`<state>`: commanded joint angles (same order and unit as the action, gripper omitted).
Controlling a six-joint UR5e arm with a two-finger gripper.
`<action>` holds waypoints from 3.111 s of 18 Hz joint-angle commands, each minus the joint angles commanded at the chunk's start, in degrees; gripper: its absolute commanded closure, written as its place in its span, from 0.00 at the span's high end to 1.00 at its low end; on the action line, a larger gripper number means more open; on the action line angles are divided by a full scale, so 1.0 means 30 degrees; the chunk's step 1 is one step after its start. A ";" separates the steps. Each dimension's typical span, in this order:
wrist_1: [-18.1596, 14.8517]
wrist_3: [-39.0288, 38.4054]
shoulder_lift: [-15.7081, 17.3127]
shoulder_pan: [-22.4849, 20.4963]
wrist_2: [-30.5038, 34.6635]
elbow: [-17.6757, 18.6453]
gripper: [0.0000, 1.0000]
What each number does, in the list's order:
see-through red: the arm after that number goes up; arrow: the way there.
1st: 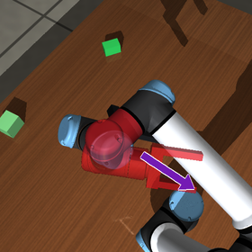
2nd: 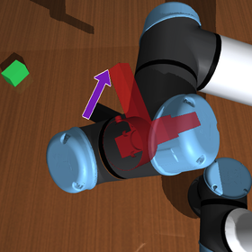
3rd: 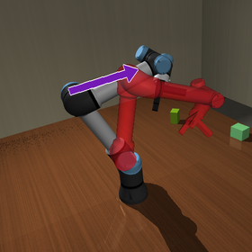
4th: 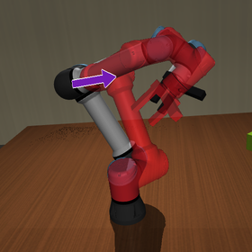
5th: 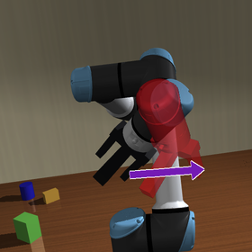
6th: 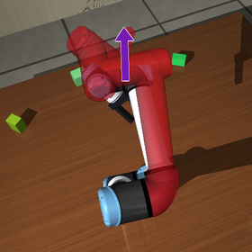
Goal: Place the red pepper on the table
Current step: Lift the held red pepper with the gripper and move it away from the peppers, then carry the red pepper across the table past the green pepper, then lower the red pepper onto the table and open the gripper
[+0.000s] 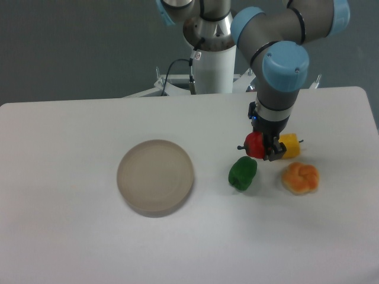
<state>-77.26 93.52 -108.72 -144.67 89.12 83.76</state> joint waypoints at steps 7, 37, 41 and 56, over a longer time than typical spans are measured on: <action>-0.0351 -0.0145 -0.0788 0.0234 -0.0029 -0.1198 0.35; 0.5889 -0.1524 -0.6213 0.2550 -0.0058 -0.1936 0.52; 0.5801 -0.1727 -0.5684 0.2168 -0.0263 -0.1611 1.00; 0.3962 -0.6389 -0.2902 0.1673 -0.0380 -0.1668 1.00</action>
<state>-65.37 74.35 -117.43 -139.65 87.98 78.75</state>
